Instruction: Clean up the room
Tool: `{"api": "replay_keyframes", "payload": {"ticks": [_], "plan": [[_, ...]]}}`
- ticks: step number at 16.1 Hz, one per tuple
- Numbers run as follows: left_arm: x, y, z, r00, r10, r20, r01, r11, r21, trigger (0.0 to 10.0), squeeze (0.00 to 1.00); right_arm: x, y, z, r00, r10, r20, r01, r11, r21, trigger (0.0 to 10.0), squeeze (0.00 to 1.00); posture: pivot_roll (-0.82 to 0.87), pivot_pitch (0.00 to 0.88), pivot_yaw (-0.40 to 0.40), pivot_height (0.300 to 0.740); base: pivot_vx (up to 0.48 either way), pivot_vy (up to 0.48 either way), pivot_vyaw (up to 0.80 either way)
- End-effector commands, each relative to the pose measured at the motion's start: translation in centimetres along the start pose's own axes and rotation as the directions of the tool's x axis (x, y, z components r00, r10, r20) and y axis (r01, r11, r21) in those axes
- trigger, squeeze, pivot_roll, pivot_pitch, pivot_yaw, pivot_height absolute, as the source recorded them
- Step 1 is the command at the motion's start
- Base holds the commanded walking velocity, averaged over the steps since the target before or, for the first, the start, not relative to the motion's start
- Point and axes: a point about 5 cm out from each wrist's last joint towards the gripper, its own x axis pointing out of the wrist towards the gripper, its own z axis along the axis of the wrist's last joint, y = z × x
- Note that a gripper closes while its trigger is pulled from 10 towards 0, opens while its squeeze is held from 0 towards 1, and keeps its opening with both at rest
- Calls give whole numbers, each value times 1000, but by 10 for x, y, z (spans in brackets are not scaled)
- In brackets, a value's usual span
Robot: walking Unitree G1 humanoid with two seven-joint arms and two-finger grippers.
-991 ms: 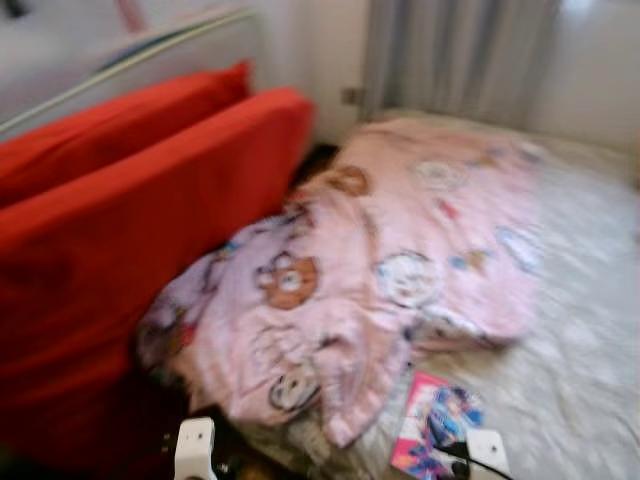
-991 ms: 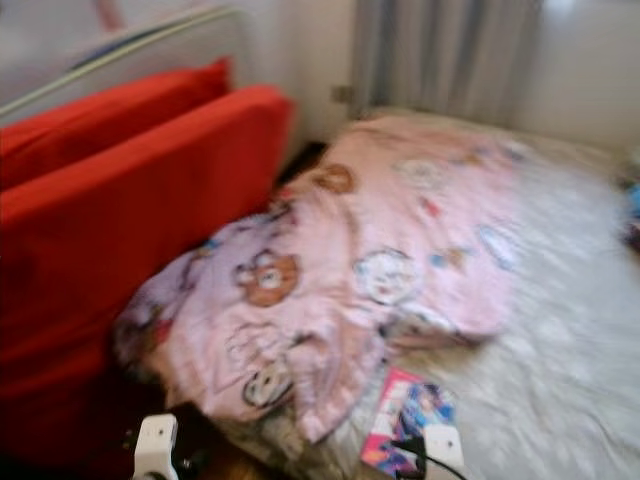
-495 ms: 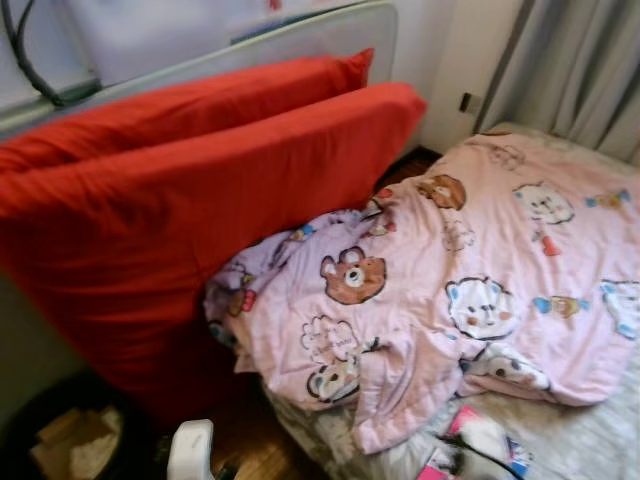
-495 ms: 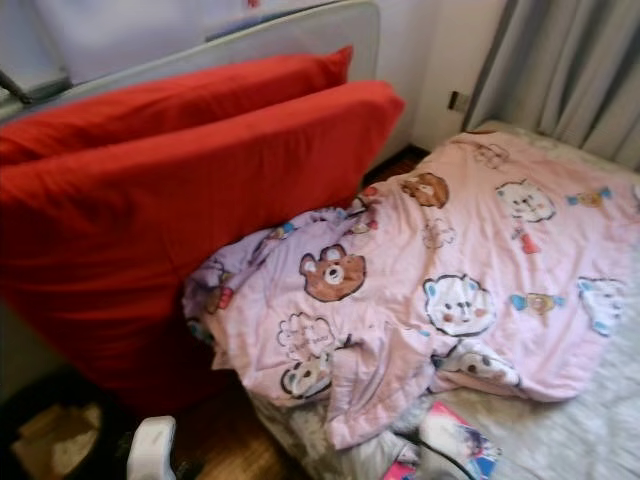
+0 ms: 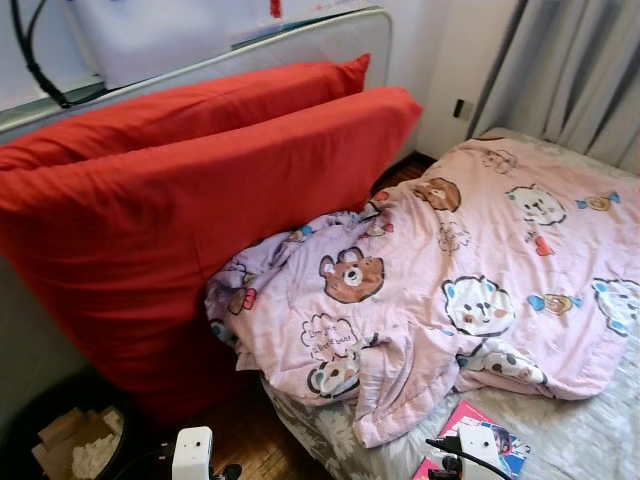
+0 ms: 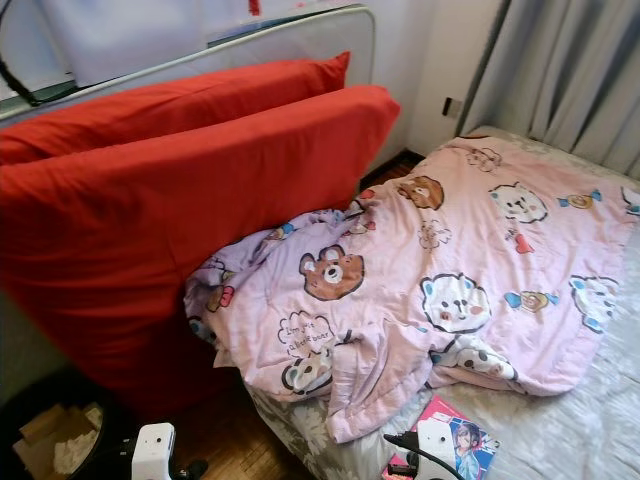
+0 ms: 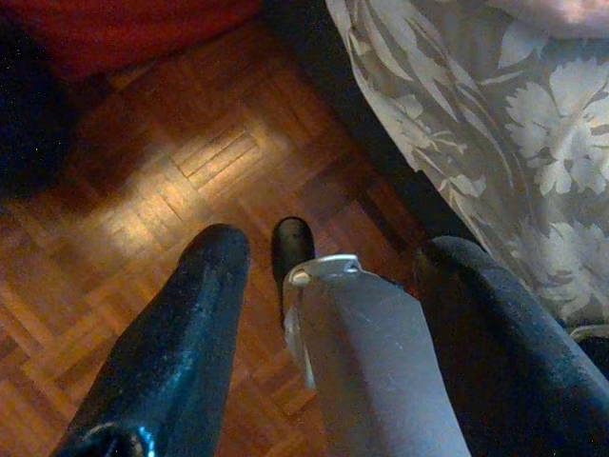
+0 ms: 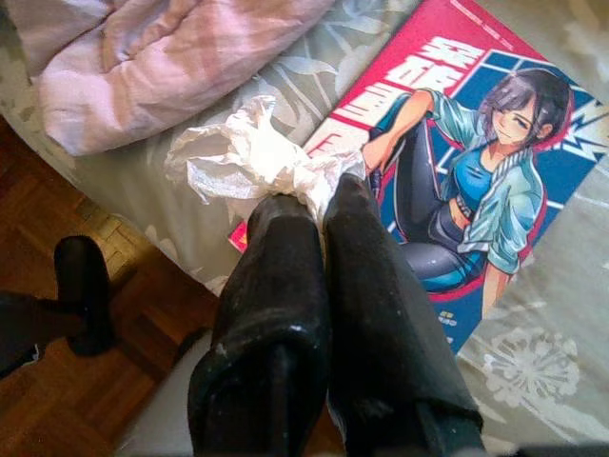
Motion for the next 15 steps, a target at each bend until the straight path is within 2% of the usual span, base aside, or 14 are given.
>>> {"api": "replay_keyframes", "payload": {"ticks": [1, 3, 6, 15], "plan": [[-3, 5, -10, 999, 14, -41, -14, 1000, -1, 10000, 0, 1, 3, 2, 1000, 19, 8, -18, 1000, -15, 10000, 0, -10, 87, -25, 740, 0, 247, 800], [-4, 8, -12, 999, 17, -46, -18, 1000, -4, 10000, 0, 1, 2, 1, 1000, 8, 2, -8, 1000, 12, 10000, 0, -11, 88, -25, 740, 0, 247, 691], [-5, 10, -15, 998, 21, -53, -21, 1000, -4, 10000, 0, 0, 2, 1, 1000, 6, 5, -6, 1000, 29, 10000, 0, -10, 94, -24, 740, 0, 82, 0], [-7, 15, -18, 997, 30, -64, -31, 999, -10, 10000, 0, 1, 5, 1, 1000, 22, 3, -22, 999, 39, 10000, 0, -5, 96, -22, 740, 0, 295, 0]]}}
